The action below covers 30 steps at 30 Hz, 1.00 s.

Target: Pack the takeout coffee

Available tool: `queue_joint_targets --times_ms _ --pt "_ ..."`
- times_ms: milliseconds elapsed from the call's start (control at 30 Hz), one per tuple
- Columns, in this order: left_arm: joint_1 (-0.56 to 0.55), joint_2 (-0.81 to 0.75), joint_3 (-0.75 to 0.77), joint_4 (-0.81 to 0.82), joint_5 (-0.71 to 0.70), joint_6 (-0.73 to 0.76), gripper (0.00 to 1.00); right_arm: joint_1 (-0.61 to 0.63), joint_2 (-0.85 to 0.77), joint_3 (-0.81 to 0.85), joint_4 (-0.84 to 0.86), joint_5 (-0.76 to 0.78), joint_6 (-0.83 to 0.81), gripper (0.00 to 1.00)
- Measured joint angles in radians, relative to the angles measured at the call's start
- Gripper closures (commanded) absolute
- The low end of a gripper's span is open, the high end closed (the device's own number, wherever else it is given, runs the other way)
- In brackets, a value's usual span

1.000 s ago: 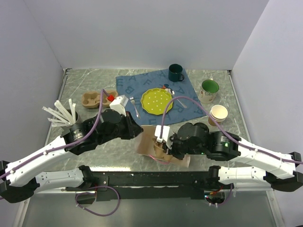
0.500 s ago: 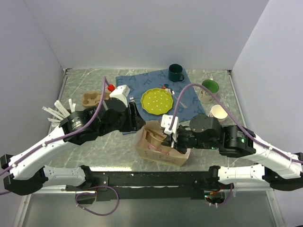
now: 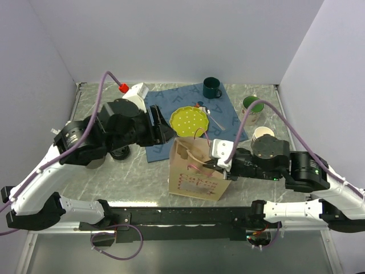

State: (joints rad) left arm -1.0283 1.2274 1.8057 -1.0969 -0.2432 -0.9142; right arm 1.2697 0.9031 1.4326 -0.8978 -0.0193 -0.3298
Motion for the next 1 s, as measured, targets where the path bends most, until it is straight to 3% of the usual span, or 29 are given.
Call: queue_joint_targets --times_ms 533,1000 --pt "0.017 0.080 0.183 -0.012 0.148 0.049 0.26 0.000 -0.075 0.037 -0.002 -0.090 -0.283 1.00" --pt "0.019 0.256 0.312 -0.061 0.355 0.137 0.31 0.000 -0.100 0.018 -0.008 -0.167 -0.603 1.00"
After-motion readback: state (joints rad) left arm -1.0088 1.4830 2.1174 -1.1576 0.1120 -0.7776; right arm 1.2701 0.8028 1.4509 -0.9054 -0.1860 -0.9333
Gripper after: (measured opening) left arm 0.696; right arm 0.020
